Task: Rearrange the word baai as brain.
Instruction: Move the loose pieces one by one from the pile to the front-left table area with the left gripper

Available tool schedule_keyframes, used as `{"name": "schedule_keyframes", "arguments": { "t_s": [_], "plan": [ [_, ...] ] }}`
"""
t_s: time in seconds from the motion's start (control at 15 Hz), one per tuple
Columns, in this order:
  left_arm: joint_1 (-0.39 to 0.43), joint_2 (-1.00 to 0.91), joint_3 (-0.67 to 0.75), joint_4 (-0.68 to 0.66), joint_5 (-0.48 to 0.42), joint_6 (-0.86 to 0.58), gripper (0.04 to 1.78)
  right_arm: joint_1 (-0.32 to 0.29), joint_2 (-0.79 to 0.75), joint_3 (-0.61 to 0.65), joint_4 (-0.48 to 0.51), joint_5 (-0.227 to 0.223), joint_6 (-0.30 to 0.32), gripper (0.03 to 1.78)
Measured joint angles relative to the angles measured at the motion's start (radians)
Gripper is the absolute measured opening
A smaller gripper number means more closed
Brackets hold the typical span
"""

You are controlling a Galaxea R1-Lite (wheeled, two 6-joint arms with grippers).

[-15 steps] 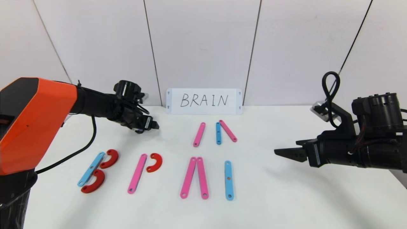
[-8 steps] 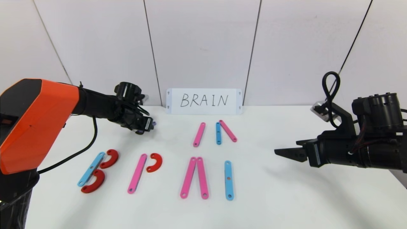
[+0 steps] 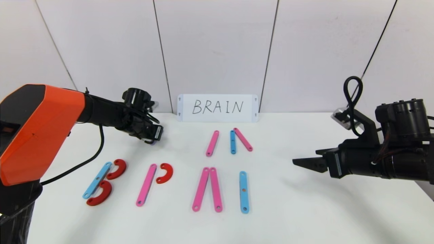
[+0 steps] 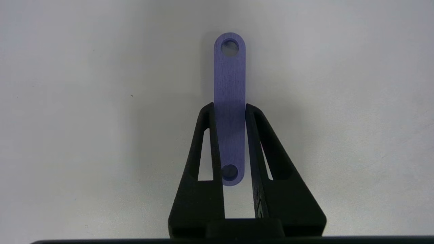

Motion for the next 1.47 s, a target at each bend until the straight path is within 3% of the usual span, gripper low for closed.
{"name": "schedule_keyframes", "arguments": {
  "t_s": [1.13, 1.47],
  "plan": [
    [-0.008, -0.103, 0.047, 0.042, 0.01, -0.07, 0.27, 0.001, 0.001, 0.0, 0.0, 0.0, 0.0, 1.73],
    [-0.101, -0.237, 0.188, 0.094, 0.107, -0.261, 0.27, -0.003, 0.0, 0.0, 0.0, 0.0, 0.0, 1.73]
  ]
}}
